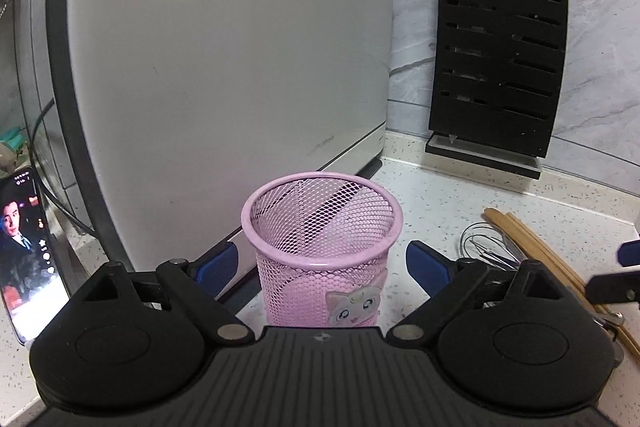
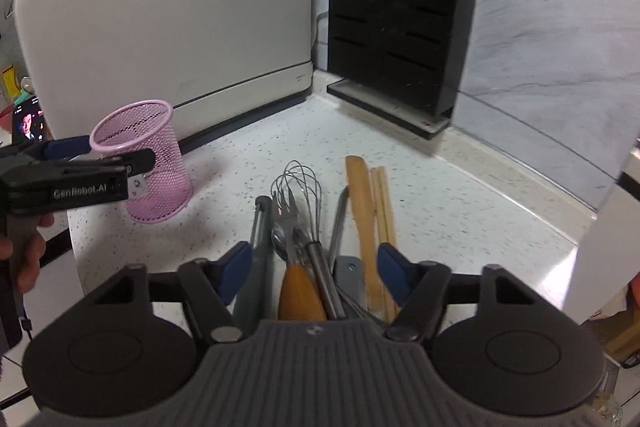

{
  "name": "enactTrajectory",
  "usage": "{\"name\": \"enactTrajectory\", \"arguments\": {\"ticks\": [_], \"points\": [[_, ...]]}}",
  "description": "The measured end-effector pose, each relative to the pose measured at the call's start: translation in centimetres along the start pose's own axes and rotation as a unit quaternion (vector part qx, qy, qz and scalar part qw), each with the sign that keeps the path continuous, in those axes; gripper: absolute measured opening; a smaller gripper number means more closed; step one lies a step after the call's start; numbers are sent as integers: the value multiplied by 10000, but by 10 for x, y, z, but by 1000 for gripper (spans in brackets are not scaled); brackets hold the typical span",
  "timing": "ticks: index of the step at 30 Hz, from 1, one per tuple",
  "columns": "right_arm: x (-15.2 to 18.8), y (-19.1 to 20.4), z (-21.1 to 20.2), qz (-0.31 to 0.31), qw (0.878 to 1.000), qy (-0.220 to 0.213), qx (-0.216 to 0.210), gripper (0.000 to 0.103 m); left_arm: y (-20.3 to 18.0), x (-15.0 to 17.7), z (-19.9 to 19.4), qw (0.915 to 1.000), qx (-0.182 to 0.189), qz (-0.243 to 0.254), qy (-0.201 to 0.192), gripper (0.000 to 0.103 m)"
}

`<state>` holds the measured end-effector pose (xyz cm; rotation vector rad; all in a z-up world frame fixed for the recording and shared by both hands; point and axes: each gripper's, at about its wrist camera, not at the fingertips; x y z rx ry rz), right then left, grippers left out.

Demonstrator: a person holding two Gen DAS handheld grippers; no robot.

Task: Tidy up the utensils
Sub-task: 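Move the left tool to the pink cup while the right tool reaches the grey peeler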

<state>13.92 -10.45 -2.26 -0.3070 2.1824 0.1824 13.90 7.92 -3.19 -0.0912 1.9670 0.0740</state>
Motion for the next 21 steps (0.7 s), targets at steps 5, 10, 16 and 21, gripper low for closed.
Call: {"name": "enactTrajectory", "arguments": {"ticks": [5, 10, 16, 21], "points": [[-15, -4, 26, 77, 9991, 365, -215, 41, -1, -2, 10, 9999, 29, 49, 114, 96], [-25, -4, 41, 30, 9984, 478, -300, 34, -1, -5, 17, 9999, 63, 26, 148, 92], [-24, 7, 50, 90, 9940, 733, -810, 14, -1, -6, 18, 9996, 181, 26, 192, 91], [-24, 20, 63, 221, 9866, 1244, -1032, 14, -5, -6, 8, 9978, 560, 184, 305, 91]]}}
Point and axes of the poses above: each gripper's, at about its wrist camera, not at the fingertips, and z roughly the way its jaws point, y to its left, x to its underside, and after that the axes turned 7 degrees about -y, right-handed
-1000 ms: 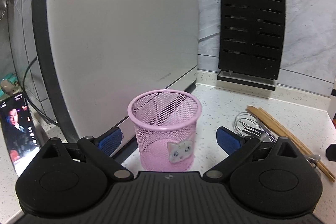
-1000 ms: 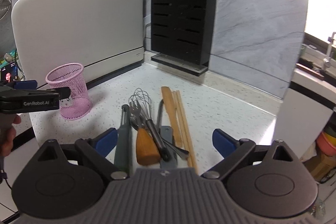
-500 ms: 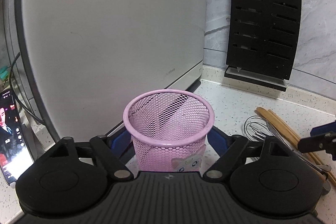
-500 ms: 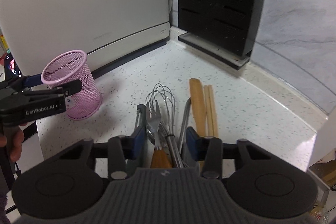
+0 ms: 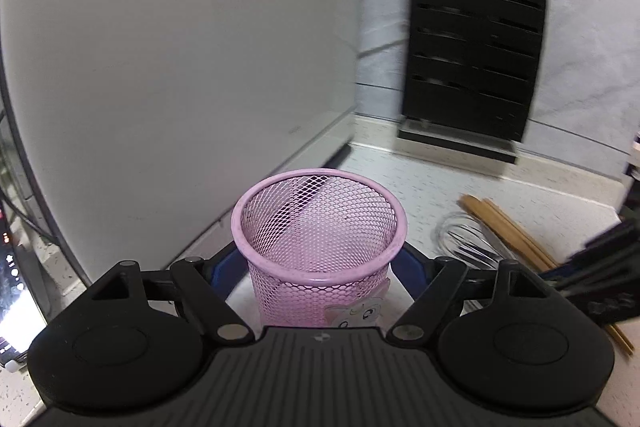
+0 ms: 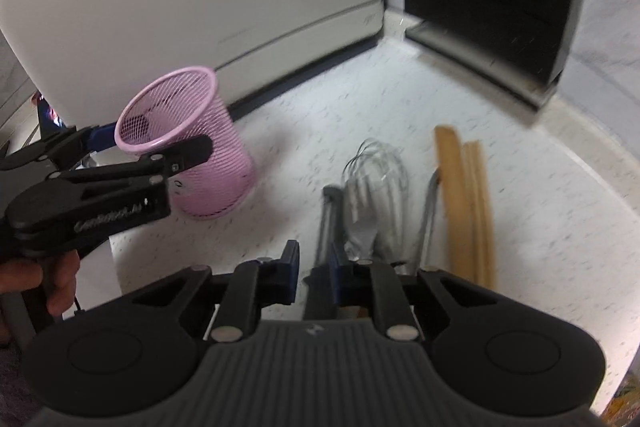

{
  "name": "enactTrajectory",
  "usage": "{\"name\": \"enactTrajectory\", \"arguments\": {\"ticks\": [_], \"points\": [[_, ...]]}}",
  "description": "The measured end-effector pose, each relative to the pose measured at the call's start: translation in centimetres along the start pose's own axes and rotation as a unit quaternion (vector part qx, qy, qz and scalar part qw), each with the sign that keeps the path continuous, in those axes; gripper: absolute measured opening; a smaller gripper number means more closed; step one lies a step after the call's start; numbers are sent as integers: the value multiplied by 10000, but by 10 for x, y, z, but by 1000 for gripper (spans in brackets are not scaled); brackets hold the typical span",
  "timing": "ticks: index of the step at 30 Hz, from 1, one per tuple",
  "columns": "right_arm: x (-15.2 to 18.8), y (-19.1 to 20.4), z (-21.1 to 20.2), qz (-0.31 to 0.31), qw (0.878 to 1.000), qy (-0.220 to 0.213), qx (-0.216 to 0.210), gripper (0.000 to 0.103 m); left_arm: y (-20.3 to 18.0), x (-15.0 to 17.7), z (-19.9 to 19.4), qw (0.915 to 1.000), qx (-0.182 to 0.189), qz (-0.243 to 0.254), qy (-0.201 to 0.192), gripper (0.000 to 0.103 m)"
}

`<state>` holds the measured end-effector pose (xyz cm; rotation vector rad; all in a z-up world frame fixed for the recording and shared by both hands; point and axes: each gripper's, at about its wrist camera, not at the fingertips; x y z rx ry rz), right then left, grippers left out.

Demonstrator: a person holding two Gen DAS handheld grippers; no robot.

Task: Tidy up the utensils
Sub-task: 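Move the left tool to the pink cup while the right tool reaches the grey peeler, then close the right gripper on the grey peeler and lift it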

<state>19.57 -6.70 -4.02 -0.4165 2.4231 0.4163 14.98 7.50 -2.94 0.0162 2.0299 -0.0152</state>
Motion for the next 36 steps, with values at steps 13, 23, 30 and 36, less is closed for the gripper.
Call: {"name": "enactTrajectory", "arguments": {"ticks": [13, 23, 30, 36], "points": [[-26, 1, 29, 203, 9952, 884, 367, 14, -5, -3, -15, 9988, 360, -29, 329, 91], [-37, 10, 53, -191, 9889, 1293, 702, 25, -7, -9, -18, 9966, 465, -16, 676, 91], [-37, 15, 59, -447, 9865, 1314, 868, 23, 0, -14, -13, 9939, 587, -172, 912, 92], [-35, 14, 54, -388, 9894, 1205, 717, 14, 1, -14, -9, 9928, 646, -82, 1006, 93]]}}
Point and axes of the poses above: each gripper's, at about its wrist camera, not at the fingertips, and z roughly the way its jaws point, y to its left, x to its underside, and after that the axes turned 7 degrees about -y, right-handed
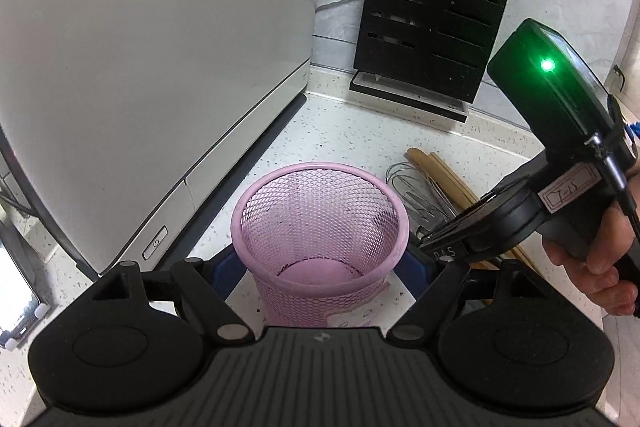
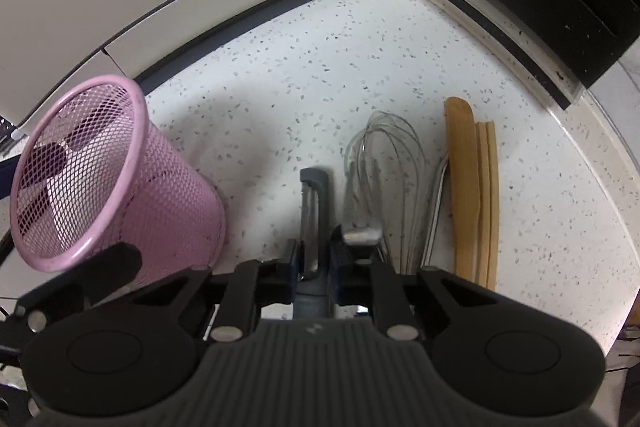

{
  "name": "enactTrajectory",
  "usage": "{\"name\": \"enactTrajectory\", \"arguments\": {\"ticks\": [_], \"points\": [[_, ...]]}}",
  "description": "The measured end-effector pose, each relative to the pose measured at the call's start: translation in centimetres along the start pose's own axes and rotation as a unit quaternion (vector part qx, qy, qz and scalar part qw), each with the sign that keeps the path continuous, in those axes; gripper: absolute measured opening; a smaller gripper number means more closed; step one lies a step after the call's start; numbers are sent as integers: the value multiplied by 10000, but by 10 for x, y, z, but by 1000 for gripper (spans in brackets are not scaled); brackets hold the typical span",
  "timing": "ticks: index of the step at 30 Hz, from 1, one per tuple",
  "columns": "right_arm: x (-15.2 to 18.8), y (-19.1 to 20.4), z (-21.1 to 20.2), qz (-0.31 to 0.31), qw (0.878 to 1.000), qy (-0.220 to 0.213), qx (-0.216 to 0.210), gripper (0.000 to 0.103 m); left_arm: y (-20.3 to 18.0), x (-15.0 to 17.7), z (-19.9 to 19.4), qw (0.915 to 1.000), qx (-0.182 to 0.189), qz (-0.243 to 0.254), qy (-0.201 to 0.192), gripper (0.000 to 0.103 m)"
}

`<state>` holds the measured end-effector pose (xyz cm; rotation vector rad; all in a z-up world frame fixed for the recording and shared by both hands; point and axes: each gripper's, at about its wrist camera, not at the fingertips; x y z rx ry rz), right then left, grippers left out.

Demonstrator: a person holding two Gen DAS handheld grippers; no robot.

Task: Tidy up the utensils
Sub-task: 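Close the right gripper on the grey peeler and lift it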

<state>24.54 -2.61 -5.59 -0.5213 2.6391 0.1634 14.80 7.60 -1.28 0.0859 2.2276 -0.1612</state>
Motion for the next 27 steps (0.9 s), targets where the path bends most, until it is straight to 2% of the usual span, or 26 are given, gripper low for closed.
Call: {"name": "enactTrajectory", "arguments": {"ticks": [7, 13, 18, 27], "points": [[5, -4, -18, 38, 9991, -274, -312, 13, -13, 0, 2, 9986, 39, 529, 7, 91], [8, -11, -48, 83, 9966, -657, -499, 13, -19, 0, 4, 9973, 144, 719, 14, 91], [13, -17, -71, 107, 9939, -955, -536, 13, -28, -2, 7, 9949, 202, 986, 11, 91], [23, -20, -110, 102, 9884, -1432, -495, 13, -31, 0, 6, 9936, 354, 1068, 39, 91]]}}
Point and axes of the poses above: each gripper's, at about its wrist camera, not at the fingertips, and z roughly the way its jaws point, y to its left, x to its underside, and after that the axes turned 7 degrees about -y, right-handed
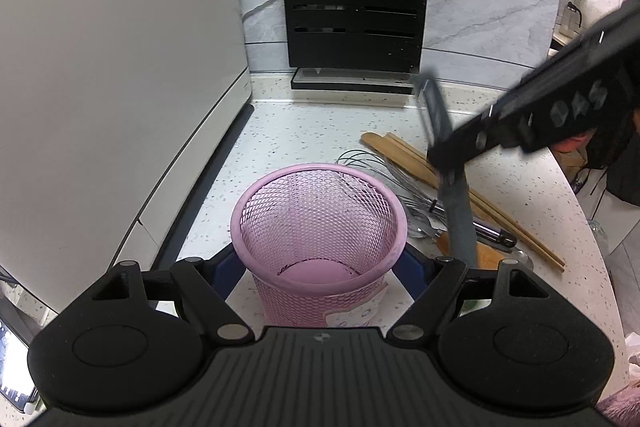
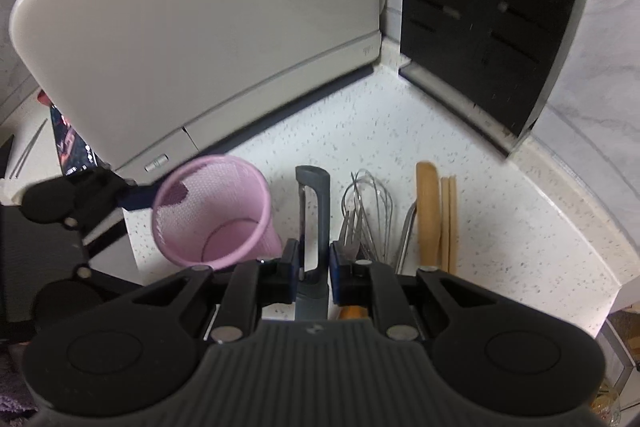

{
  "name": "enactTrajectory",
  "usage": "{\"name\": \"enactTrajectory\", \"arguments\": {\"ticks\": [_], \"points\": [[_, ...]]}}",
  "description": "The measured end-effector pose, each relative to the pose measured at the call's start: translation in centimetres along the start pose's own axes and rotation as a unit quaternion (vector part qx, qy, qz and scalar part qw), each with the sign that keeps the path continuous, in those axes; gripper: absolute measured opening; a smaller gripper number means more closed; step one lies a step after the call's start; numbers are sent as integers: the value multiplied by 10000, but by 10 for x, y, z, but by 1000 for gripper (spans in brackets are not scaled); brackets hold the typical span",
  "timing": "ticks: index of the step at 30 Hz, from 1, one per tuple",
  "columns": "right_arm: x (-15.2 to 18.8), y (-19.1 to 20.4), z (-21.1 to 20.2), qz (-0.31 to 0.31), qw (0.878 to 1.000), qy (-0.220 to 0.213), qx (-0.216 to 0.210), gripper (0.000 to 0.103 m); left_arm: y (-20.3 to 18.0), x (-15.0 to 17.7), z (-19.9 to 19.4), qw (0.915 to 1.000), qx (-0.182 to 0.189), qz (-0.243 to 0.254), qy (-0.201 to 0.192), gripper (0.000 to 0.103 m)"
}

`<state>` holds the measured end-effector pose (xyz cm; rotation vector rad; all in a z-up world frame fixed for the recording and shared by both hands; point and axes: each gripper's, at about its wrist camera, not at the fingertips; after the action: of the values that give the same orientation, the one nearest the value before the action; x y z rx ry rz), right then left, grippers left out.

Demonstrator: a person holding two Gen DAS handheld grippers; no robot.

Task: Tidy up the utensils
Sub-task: 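Close the right gripper on the grey peeler and lift it, then lower the grey peeler into the pink cup and open the right gripper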

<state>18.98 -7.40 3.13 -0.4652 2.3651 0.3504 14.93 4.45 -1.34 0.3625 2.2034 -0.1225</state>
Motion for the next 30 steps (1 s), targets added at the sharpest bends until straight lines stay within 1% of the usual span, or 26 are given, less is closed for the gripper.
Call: {"name": "enactTrajectory", "arguments": {"ticks": [5, 9, 13, 15, 17, 19, 22, 25, 27, 30], "points": [[-12, -1, -29, -48, 9987, -510, 71, 13, -3, 2, -1, 9999, 111, 67, -32, 91], [-27, -2, -58, -38, 9942, -1077, 60, 13, -8, 4, -4, 9995, 228, 192, -46, 91], [-36, 3, -83, -29, 9879, -1540, -178, 13, -16, 6, -7, 9988, 380, 315, -44, 91], [-37, 7, -91, -51, 9853, -1678, -328, 13, -19, 7, -8, 9987, 399, 297, -55, 91], [-32, 17, -93, -149, 9843, -1704, -447, 13, -21, 8, -8, 9989, 401, 248, -76, 91], [-24, 26, -87, -263, 9849, -1628, -522, 13, -23, 9, -8, 9988, 435, 186, -97, 91], [-11, 34, -72, -448, 9865, -1461, -597, 13, -25, 11, -9, 9989, 451, 102, -125, 91], [2, 40, -53, -631, 9877, -1307, -584, 13, -27, 13, -11, 9990, 413, 92, -149, 91], [11, 41, -45, -668, 9884, -1249, -557, 13, -29, 14, -13, 9991, 389, 76, -167, 91], [20, 37, -33, -532, 9908, -1051, -671, 13, -30, 17, -14, 9992, 357, 61, -193, 91]]}}
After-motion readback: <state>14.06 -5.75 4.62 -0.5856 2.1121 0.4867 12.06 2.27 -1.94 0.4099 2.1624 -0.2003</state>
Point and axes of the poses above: each gripper's, at about its wrist camera, not at the fingertips, and z roughly the way its jaws point, y to its left, x to its underside, and after that the axes turned 7 degrees about -y, right-handed
